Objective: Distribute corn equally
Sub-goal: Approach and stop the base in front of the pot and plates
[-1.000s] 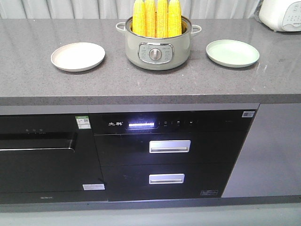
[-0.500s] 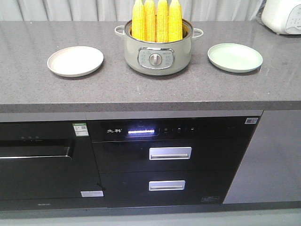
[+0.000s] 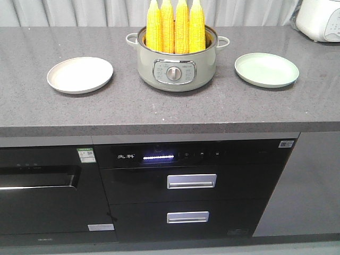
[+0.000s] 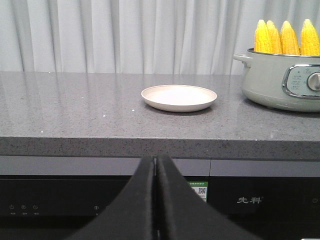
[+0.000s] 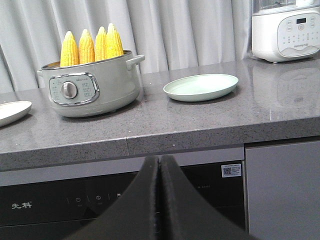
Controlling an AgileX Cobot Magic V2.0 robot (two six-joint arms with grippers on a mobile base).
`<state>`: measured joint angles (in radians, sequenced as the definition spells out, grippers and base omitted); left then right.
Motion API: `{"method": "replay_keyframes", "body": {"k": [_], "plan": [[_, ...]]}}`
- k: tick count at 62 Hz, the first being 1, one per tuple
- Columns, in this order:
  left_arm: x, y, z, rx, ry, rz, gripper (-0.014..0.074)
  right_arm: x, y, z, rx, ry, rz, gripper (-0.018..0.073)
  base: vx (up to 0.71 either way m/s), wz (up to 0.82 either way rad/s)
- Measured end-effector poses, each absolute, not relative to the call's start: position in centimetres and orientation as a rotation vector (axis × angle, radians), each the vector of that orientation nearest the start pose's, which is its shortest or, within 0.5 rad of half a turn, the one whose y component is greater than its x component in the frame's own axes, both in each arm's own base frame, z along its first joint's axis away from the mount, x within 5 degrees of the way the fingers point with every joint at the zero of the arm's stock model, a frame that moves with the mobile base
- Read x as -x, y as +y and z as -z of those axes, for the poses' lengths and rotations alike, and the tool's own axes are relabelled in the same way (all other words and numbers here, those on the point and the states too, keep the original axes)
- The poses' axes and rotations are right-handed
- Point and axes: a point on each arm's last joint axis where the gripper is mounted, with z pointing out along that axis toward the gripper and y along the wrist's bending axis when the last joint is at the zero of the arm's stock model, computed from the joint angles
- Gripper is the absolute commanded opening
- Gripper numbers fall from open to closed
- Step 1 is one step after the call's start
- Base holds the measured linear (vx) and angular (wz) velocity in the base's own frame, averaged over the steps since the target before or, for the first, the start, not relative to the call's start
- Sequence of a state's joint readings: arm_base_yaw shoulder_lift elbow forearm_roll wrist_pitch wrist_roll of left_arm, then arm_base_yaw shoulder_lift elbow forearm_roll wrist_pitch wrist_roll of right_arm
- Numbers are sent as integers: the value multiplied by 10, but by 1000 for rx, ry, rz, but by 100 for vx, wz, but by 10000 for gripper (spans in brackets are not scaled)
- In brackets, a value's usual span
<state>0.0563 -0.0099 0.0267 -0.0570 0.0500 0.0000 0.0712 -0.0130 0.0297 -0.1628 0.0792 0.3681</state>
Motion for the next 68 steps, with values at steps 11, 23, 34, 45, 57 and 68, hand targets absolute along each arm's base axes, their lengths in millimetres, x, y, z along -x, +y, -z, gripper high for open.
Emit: {"method": "replay_keyframes", "body": {"k": [11,23,34,45,57,68], "plan": [[-57,3,-200,85,1548,3,-6,-57,3,-197,-116,1578,-207,-1,6,-1],[-57,3,-200,85,1548,3,-6,-57,3,-197,-116,1578,-207,-1,6,-1],[-57,3,-200,85,1548,3,-6,-57,3,-197,-116,1578,-207,-1,6,0],[-57,3,-200,85,1548,3,-6,-57,3,-197,-116,1578,-207,-1,6,-1],[-57,3,-200,85,1548,3,-6,-57,3,-197,-116,1578,-207,-1,6,0],[-57,3,-200,85,1548,3,-6,-57,3,-197,-116,1578,-207,-1,6,0]]}}
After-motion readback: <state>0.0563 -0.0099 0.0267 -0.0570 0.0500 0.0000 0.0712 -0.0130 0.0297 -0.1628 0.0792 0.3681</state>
